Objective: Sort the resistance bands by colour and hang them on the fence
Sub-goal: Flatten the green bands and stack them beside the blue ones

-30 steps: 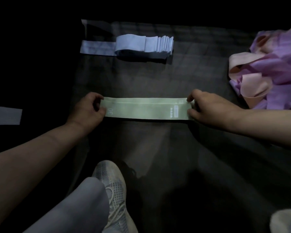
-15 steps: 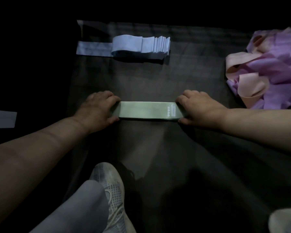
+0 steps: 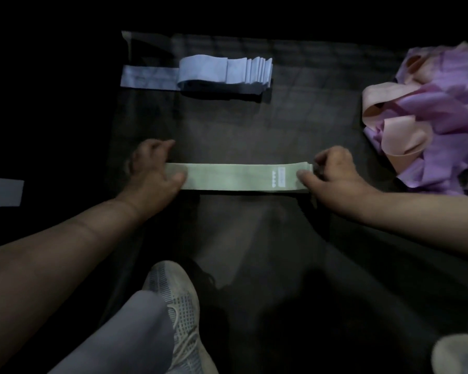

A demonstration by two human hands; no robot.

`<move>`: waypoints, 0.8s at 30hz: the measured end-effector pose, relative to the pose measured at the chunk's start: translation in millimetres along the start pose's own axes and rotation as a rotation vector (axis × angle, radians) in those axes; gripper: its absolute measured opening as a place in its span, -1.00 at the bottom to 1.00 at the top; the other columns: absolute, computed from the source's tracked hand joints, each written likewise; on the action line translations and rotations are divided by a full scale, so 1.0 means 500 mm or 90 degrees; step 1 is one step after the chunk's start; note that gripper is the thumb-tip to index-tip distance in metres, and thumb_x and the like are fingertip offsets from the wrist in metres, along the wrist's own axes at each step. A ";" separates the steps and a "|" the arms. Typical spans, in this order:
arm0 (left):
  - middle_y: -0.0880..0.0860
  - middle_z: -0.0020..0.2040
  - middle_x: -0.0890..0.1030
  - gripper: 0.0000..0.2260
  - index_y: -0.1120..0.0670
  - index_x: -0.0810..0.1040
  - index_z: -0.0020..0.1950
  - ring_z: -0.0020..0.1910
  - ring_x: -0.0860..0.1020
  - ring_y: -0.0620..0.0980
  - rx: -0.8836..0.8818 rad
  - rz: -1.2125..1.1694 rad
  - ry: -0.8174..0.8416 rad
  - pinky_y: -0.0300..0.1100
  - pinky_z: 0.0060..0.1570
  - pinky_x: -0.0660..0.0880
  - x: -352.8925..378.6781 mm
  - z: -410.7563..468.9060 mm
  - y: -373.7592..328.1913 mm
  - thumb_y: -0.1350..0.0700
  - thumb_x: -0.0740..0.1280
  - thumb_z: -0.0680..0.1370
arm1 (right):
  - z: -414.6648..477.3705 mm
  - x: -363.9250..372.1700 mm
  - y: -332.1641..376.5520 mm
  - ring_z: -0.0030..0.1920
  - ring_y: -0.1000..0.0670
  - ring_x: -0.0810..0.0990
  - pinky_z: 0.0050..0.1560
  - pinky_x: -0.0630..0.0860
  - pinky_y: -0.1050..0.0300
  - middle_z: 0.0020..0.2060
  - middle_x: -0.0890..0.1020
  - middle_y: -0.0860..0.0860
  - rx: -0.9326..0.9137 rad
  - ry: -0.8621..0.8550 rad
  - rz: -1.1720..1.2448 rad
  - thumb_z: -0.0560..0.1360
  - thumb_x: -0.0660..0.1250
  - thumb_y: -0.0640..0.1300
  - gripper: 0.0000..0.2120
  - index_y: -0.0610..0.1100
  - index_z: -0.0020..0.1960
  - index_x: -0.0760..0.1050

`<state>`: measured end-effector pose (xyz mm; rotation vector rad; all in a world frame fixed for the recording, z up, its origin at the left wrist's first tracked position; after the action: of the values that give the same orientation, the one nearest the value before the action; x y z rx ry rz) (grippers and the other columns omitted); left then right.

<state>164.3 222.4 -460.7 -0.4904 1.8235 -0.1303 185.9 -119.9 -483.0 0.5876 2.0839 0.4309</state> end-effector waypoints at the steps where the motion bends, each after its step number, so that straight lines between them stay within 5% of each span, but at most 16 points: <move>1: 0.18 0.46 0.25 -0.48 0.09 0.33 0.51 0.45 0.23 0.12 -0.110 -0.081 -0.042 -0.20 0.43 0.08 -0.007 -0.007 0.035 -0.07 0.25 0.58 | -0.007 0.005 -0.021 0.16 -0.08 0.46 0.18 0.38 0.09 0.13 0.40 -0.08 0.055 0.002 0.054 0.53 0.34 0.07 -0.67 -0.10 0.14 0.34; 4: 0.20 0.45 0.33 -0.52 0.10 0.43 0.47 0.44 0.31 0.15 -0.336 -0.264 -0.040 -0.17 0.49 0.14 0.036 -0.037 0.126 -0.06 0.22 0.59 | -0.015 0.028 -0.047 -0.01 -0.03 0.51 -0.03 0.34 0.15 -0.02 0.52 -0.06 0.106 0.047 0.092 0.58 0.31 0.02 -0.79 -0.10 0.01 0.37; 7: 0.17 0.19 0.60 -0.62 0.18 0.60 0.26 0.15 0.55 0.07 -0.309 -0.354 -0.021 -0.22 0.21 0.42 0.060 -0.044 0.119 -0.01 0.22 0.58 | -0.014 0.028 -0.039 -0.05 -0.02 0.50 -0.09 0.30 0.16 -0.18 0.49 0.03 0.094 0.035 0.089 0.59 0.30 -0.03 -0.82 -0.13 -0.01 0.40; 10: 0.09 0.06 0.62 -0.73 0.23 0.61 0.21 0.06 0.56 0.02 -0.249 -0.317 -0.039 -0.37 -0.04 0.36 0.053 -0.041 0.093 0.16 0.19 0.67 | -0.015 0.024 -0.034 -0.09 -0.02 0.48 -0.11 0.30 0.15 -0.19 0.49 0.03 0.094 0.027 0.087 0.59 0.30 -0.03 -0.83 -0.12 -0.02 0.38; 14: 0.22 0.35 0.49 -0.62 0.20 0.48 0.42 0.32 0.49 0.12 -0.269 -0.268 -0.027 -0.22 0.39 0.31 0.055 -0.040 0.109 0.06 0.20 0.66 | -0.018 0.030 -0.040 -0.09 -0.04 0.52 -0.10 0.35 0.12 -0.13 0.53 -0.03 0.098 0.024 0.100 0.56 0.34 0.06 -0.75 -0.10 -0.03 0.37; 21: 0.26 0.42 0.35 -0.56 0.14 0.30 0.54 0.39 0.38 0.17 -0.253 -0.216 -0.012 -0.25 0.40 0.21 0.060 -0.038 0.088 0.04 0.16 0.68 | -0.009 0.040 -0.048 -0.06 -0.10 0.53 -0.10 0.36 0.11 -0.02 0.54 -0.13 0.113 0.007 0.089 0.54 0.36 0.05 -0.72 -0.11 -0.03 0.33; 24: 0.20 0.49 0.22 -0.44 0.07 0.16 0.60 0.46 0.24 0.15 -0.178 -0.128 -0.008 -0.20 0.45 0.11 0.037 -0.033 0.060 -0.02 0.23 0.65 | -0.016 0.026 -0.027 0.21 -0.15 0.46 0.21 0.42 0.02 0.20 0.41 -0.12 0.061 -0.008 0.023 0.45 0.46 0.10 -0.51 -0.11 0.18 0.33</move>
<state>136.8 239.7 -482.1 -0.8702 1.7859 -0.0076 169.6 -124.4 -494.4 0.6836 2.0929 0.3489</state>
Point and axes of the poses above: each hand's wrist, its own z-axis towards the middle knuckle, its own x-axis out of the palm, y = z × x, the point moved 10 cm from there along z, towards the middle knuckle
